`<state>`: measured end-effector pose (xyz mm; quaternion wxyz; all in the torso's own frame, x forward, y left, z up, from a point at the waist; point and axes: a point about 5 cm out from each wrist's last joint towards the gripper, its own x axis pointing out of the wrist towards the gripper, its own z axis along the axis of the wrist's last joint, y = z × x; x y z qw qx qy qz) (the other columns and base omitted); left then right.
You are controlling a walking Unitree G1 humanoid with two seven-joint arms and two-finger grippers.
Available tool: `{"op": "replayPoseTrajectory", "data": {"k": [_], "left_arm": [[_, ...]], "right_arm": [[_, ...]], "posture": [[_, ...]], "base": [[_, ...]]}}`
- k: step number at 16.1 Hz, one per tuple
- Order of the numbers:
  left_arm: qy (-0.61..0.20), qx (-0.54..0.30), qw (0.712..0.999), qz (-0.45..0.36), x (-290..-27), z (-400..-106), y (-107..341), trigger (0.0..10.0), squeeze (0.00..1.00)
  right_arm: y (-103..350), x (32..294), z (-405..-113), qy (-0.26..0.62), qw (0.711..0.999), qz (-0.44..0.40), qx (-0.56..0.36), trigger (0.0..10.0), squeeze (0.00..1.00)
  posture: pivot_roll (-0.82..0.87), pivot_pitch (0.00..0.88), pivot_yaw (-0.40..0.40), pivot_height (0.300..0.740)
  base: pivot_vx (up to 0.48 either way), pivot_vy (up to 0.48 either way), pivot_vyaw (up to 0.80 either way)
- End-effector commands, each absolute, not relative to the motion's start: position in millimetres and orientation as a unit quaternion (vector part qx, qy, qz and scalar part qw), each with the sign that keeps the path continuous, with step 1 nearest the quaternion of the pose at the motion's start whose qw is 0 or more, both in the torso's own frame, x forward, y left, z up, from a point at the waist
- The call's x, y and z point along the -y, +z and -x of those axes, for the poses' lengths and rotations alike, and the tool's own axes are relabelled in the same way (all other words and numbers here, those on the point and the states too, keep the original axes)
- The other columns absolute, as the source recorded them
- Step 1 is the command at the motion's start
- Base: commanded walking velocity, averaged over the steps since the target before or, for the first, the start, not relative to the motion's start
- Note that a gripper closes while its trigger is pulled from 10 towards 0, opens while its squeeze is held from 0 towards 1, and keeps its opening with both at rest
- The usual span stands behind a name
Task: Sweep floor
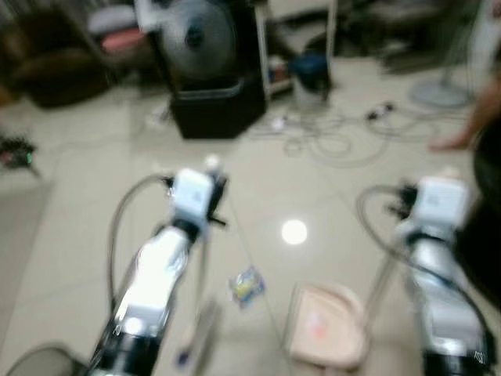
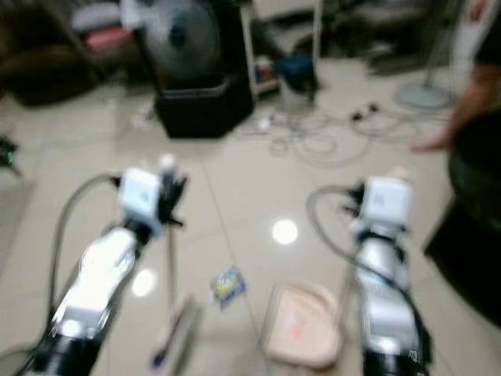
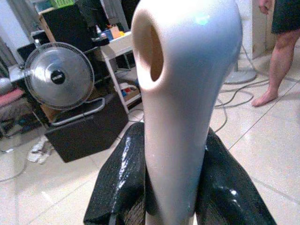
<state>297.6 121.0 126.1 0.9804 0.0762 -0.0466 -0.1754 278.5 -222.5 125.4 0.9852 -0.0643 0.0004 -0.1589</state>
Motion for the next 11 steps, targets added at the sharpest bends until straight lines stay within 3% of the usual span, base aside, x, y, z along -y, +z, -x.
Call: {"op": "replayPoseTrajectory", "data": {"k": [1, 11], "left_arm": [[-0.159, 0.065, 0.981, -0.089, -131.2, -301.3, 134.5, 10.0, 0.00], [-0.157, 0.066, 0.981, -0.089, -131.8, -302.7, 134.1, 10.0, 0.00]], "right_arm": [[134.6, 213.6, -282.4, -0.147, 0.987, 0.062, 0.025, 10.0, 0.00], [132.2, 211.1, -281.4, -0.145, 0.986, 0.076, 0.023, 10.0, 0.00]], "posture": [[-0.03, 0.035, 0.121, 0.740], [-0.03, 0.043, 0.127, 0.740]], "base": [[0.382, 0.000, 0.00], [0.385, 0.000, 0.00]]}}
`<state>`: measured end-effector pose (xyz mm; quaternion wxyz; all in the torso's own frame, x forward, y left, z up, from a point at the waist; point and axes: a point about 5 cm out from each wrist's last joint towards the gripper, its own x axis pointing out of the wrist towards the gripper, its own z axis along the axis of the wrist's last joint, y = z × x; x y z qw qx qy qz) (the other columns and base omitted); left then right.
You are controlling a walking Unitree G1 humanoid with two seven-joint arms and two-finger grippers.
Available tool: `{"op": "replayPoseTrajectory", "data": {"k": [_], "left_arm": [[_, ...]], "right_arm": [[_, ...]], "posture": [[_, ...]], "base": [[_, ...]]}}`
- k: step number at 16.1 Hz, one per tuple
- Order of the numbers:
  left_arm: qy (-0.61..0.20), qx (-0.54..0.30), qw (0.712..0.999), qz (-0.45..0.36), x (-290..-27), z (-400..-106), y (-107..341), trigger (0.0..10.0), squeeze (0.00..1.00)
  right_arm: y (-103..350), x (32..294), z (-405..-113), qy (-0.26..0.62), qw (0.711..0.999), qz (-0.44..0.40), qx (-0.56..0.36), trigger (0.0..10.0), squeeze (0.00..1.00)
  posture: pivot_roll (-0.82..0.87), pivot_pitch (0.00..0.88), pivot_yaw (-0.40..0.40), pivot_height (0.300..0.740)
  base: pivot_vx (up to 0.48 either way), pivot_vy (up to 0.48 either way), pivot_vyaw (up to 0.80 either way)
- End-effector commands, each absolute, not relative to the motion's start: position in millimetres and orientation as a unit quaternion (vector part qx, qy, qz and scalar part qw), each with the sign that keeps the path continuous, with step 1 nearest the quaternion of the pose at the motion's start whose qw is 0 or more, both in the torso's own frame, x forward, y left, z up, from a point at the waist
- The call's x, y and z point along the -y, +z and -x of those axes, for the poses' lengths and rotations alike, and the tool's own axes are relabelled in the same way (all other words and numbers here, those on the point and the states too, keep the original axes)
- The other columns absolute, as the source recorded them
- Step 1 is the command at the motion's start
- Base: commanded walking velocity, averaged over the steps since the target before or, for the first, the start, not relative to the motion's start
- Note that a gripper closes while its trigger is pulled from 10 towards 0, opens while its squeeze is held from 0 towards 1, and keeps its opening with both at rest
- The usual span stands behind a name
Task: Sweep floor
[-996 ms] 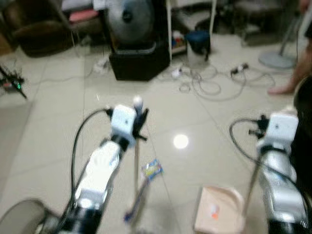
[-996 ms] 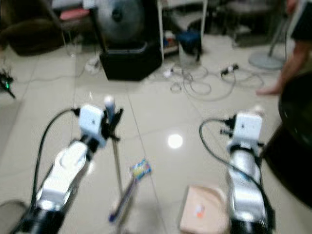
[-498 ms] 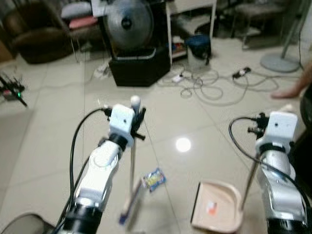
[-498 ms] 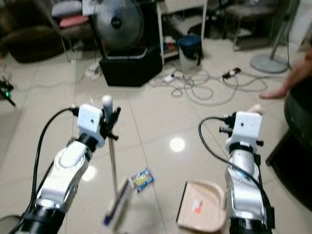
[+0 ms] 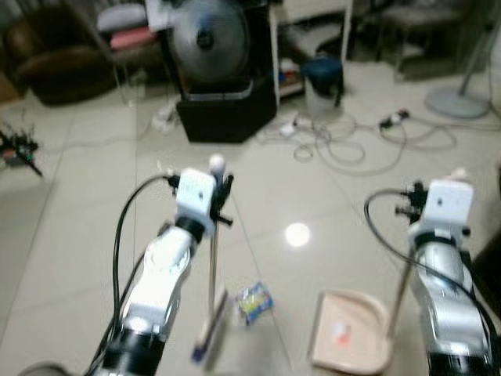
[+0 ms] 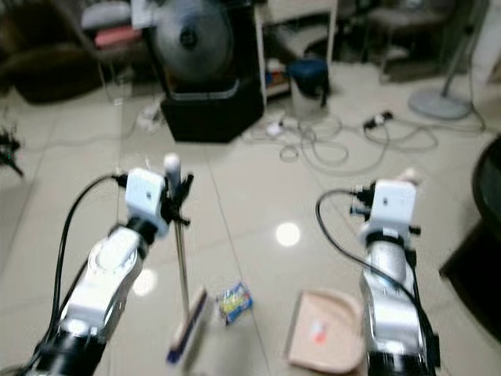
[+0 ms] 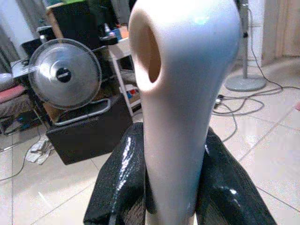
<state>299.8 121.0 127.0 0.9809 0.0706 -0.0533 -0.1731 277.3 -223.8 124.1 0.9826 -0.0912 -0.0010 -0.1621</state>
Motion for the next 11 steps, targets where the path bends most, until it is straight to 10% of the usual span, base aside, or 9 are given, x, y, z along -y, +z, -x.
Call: {"op": "replayPoseTrajectory", "data": {"k": [1, 11], "left_arm": [[-0.157, 0.065, 0.981, -0.089, -131.8, -302.7, 134.1, 10.0, 0.00], [-0.161, 0.061, 0.981, -0.089, -129.9, -300.2, 133.1, 10.0, 0.00]], "right_arm": [[131.8, 211.2, -281.1, -0.145, 0.986, 0.078, 0.023, 10.0, 0.00], [127.7, 213.3, -281.7, -0.147, 0.986, 0.083, 0.018, 10.0, 0.00]], "posture": [[-0.03, 0.045, 0.127, 0.740], [-0.02, 0.079, 0.134, 0.740]], "base": [[0.382, 0.000, 0.00], [0.384, 0.000, 0.00]]}}
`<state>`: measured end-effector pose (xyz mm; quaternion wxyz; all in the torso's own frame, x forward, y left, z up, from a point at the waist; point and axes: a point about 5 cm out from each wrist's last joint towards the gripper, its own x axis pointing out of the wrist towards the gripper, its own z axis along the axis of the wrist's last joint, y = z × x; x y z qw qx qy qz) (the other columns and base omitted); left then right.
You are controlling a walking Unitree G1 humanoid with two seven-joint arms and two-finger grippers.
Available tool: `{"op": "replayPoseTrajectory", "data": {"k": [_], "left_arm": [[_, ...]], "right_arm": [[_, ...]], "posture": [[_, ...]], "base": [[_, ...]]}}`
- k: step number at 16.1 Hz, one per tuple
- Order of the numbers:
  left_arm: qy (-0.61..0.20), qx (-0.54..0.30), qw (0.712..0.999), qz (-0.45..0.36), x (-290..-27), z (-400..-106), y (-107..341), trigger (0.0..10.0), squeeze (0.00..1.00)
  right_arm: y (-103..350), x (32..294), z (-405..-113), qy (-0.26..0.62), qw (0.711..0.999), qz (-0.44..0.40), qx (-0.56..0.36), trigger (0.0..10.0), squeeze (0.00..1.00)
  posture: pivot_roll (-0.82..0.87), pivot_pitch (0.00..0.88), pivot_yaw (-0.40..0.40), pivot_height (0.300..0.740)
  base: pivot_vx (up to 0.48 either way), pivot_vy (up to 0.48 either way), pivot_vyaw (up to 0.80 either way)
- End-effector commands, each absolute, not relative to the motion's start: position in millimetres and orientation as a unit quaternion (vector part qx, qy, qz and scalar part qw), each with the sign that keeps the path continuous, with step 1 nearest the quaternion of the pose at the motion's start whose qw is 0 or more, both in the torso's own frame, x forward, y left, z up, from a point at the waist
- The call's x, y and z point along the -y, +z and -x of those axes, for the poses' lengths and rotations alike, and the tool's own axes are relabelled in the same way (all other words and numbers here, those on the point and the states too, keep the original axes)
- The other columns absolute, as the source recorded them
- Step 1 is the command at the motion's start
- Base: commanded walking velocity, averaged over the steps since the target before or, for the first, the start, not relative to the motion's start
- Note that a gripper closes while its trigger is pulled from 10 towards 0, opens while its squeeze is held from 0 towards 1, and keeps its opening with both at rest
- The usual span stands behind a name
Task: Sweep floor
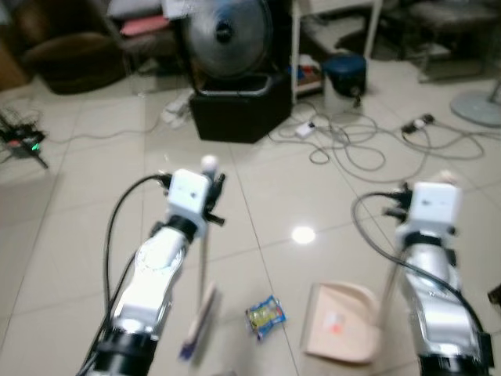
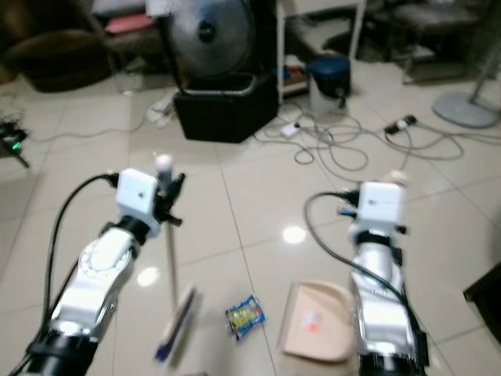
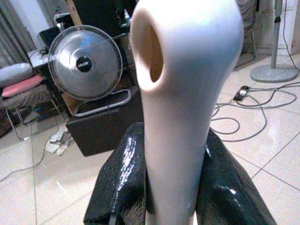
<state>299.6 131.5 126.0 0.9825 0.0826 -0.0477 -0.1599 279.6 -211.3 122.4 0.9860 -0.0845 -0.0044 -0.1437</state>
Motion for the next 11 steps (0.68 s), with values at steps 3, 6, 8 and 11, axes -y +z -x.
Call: {"op": "replayPoseTrajectory", "data": {"k": [3, 6, 8, 11], "left_arm": [[-0.160, 0.057, 0.981, -0.090, -131, -298, 132, 10.0, 0.00], [-0.135, 0.045, 0.987, -0.073, -137, -303, 128, 10.0, 0.00], [-0.111, 0.039, 0.990, -0.075, -143, -304, 121, 10.0, 0.00], [-0.074, 0.051, 0.993, -0.073, -149, -305, 117, 10.0, 0.00]], "right_arm": [[125, 212, -282, -0.143, 0.986, 0.084, 0.016, 10.0, 0.00], [124, 214, -285, -0.142, 0.985, 0.094, 0.031, 10.0, 0.00], [124, 216, -286, -0.134, 0.984, 0.107, 0.045, 10.0, 0.00], [120, 223, -289, -0.125, 0.984, 0.119, 0.045, 10.0, 0.00]], "posture": [[-0.01, 0.101, 0.134, 0.740], [0.00, 0.129, 0.140, 0.740], [0.01, 0.162, 0.143, 0.740], [0.02, 0.201, 0.143, 0.740]], "base": [[0.382, 0.000, 0.00], [0.120, 0.000, 0.00], [0.000, 0.000, 0.00], [0.000, 0.000, 0.00]]}}
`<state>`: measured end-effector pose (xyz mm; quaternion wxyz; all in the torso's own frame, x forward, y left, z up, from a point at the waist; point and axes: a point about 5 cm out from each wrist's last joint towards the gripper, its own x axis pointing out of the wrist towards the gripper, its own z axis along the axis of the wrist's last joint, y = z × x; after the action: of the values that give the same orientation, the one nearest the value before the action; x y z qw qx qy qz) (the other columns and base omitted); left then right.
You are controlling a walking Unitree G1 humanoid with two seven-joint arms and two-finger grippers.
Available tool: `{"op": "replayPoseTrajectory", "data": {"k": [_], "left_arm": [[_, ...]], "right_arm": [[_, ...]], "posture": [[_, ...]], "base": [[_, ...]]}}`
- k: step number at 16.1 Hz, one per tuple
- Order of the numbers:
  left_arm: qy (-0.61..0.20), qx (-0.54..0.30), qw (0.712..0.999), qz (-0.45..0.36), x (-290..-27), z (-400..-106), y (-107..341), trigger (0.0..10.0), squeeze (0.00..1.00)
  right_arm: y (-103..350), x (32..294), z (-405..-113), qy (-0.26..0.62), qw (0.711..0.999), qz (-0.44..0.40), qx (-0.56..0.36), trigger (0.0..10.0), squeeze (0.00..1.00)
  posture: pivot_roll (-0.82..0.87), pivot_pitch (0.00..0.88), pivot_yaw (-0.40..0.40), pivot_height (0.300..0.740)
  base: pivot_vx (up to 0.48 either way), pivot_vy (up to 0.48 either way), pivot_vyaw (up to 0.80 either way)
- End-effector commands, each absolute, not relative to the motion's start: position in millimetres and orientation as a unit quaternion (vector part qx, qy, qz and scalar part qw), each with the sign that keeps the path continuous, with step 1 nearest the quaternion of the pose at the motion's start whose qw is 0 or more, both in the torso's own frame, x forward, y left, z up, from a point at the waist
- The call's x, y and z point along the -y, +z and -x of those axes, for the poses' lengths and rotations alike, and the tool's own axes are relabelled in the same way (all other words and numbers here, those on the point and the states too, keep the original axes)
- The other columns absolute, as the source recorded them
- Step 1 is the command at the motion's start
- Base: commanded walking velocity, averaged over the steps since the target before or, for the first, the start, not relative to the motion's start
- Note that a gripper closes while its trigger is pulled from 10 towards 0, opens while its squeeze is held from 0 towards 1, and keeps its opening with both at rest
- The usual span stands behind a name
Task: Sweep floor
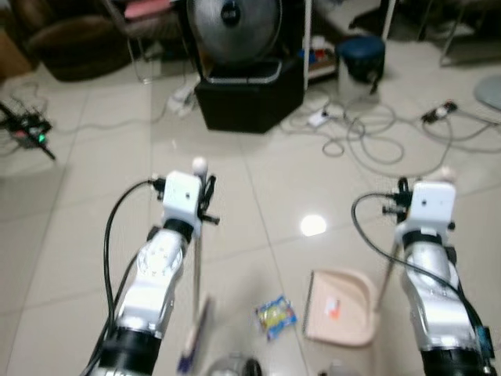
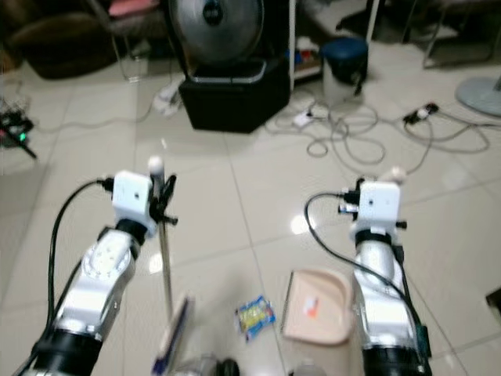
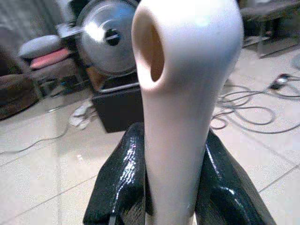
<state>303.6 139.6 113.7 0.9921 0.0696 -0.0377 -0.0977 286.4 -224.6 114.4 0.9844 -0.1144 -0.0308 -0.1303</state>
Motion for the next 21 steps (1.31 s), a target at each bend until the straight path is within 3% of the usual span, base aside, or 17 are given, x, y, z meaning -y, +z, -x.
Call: {"op": "replayPoseTrajectory", "data": {"k": [1, 6, 13, 18, 21], "left_arm": [[-0.064, 0.061, 0.994, -0.070, -150, -304, 118, 10.0, 0.00], [-0.046, 0.085, 0.994, -0.045, -146, -304, 114, 10.0, 0.00], [-0.077, 0.080, 0.992, -0.055, -123, -315, 101, 10.0, 0.00], [-0.094, 0.062, 0.994, -0.014, -93, -322, 100, 10.0, 0.00], [-0.090, 0.052, 0.995, -0.011, -91, -317, 96, 10.0, 0.00]], "right_arm": [[119, 226, -292, -0.122, 0.984, 0.121, 0.050, 10.0, 0.00], [118, 225, -305, -0.107, 0.982, 0.129, 0.083, 10.0, 0.00], [101, 168, -322, 0.010, 0.985, 0.142, 0.094, 10.0, 0.00], [91, 122, -317, 0.049, 0.990, 0.089, 0.095, 10.0, 0.00], [90, 107, -316, 0.050, 0.993, 0.054, 0.095, 10.0, 0.00]], "posture": [[0.02, 0.216, 0.140, 0.740], [0.03, 0.274, 0.127, 0.740], [0.04, 0.316, 0.129, 0.740], [0.05, 0.310, 0.138, 0.740], [0.05, 0.300, 0.141, 0.740]], "base": [[0.000, 0.000, 0.00], [0.000, 0.000, 0.00], [0.000, 0.000, 0.00], [0.000, 0.000, 0.00], [0.000, 0.000, 0.00]]}}
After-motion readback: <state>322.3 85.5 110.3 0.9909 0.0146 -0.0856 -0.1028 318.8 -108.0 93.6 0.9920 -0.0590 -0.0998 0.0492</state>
